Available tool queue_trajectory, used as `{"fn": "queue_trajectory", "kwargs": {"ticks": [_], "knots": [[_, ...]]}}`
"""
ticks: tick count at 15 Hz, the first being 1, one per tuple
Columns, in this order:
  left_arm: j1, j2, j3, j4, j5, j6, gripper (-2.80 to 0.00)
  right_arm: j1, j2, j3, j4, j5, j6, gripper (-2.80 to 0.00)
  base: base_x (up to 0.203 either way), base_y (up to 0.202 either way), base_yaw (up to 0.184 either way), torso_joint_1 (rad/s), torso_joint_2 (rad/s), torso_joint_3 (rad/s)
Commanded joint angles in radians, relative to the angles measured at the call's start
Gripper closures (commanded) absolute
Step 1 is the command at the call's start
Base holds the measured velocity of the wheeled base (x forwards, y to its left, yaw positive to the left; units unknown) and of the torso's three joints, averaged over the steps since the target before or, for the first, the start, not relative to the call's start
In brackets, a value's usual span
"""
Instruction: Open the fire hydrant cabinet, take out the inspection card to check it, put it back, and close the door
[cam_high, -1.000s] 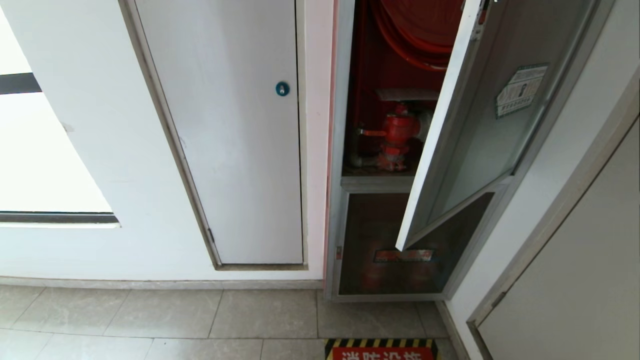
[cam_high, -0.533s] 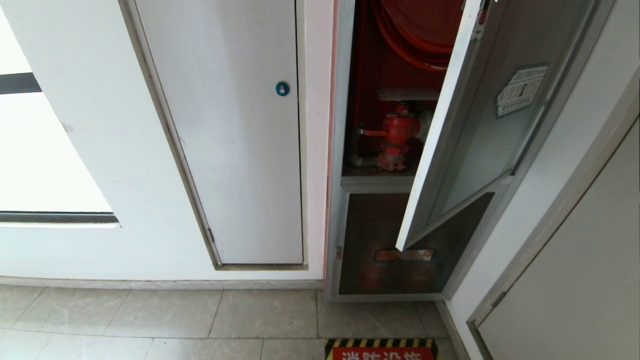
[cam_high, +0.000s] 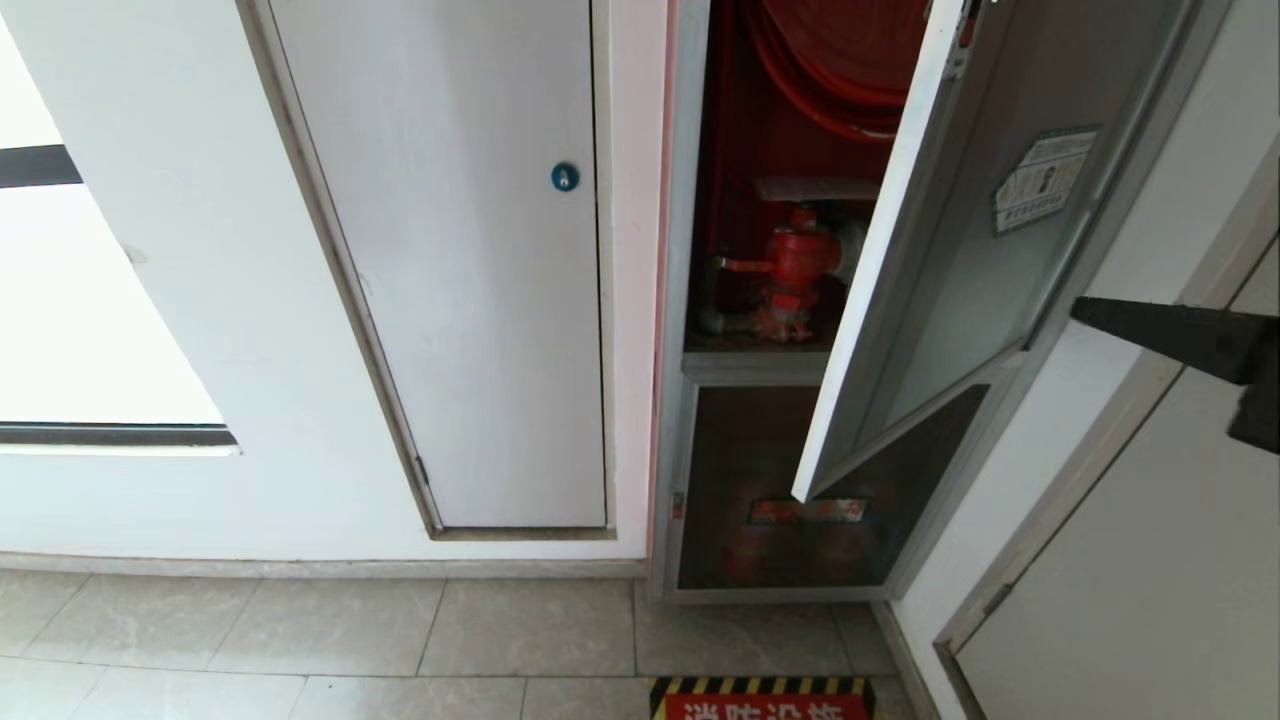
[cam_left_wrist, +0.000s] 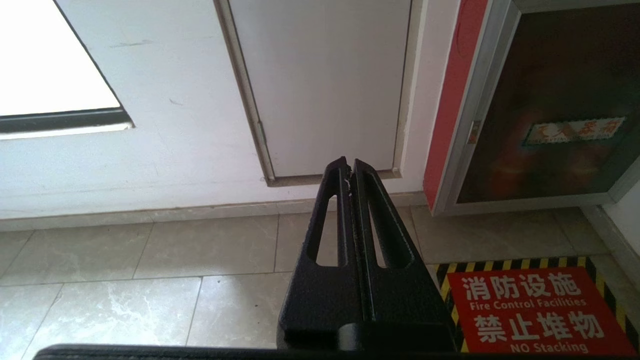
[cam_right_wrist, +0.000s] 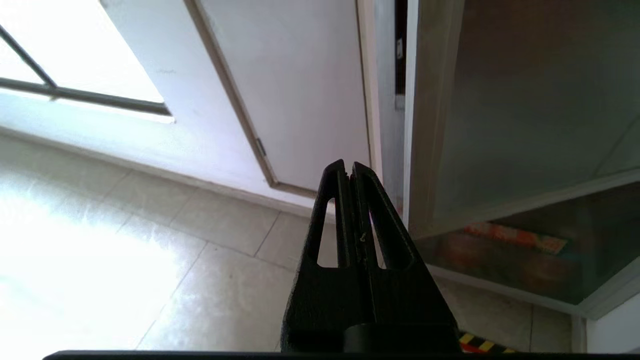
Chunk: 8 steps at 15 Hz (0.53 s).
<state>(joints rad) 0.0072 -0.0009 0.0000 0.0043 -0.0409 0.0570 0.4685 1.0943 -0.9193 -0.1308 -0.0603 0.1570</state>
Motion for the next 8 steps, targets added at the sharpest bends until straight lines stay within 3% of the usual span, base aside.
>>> {"fn": "queue_trajectory", "kwargs": {"ticks": [1,3,5,8], "knots": [[0.000,0.001,0.000,0.000,-0.001,0.001,0.00,0.108,0.124,-0.019,-0.067,-0.158,0.002,0.00,0.000,0.000,0.000,0.000,0.00,0.000],[0.000,0.001,0.000,0.000,-0.001,0.001,0.00,0.187,0.204,-0.055,-0.138,-0.319,-0.001,0.00,0.000,0.000,0.000,0.000,0.00,0.000],[0.000,0.001,0.000,0.000,-0.001,0.001,0.00,0.233,0.269,-0.087,-0.193,-0.428,-0.019,0.00,0.000,0.000,0.000,0.000,0.00,0.000],[0.000,0.001,0.000,0.000,-0.001,0.001,0.00,0.261,0.361,-0.136,-0.275,-0.506,-0.053,0.00,0.000,0.000,0.000,0.000,0.00,0.000]]}}
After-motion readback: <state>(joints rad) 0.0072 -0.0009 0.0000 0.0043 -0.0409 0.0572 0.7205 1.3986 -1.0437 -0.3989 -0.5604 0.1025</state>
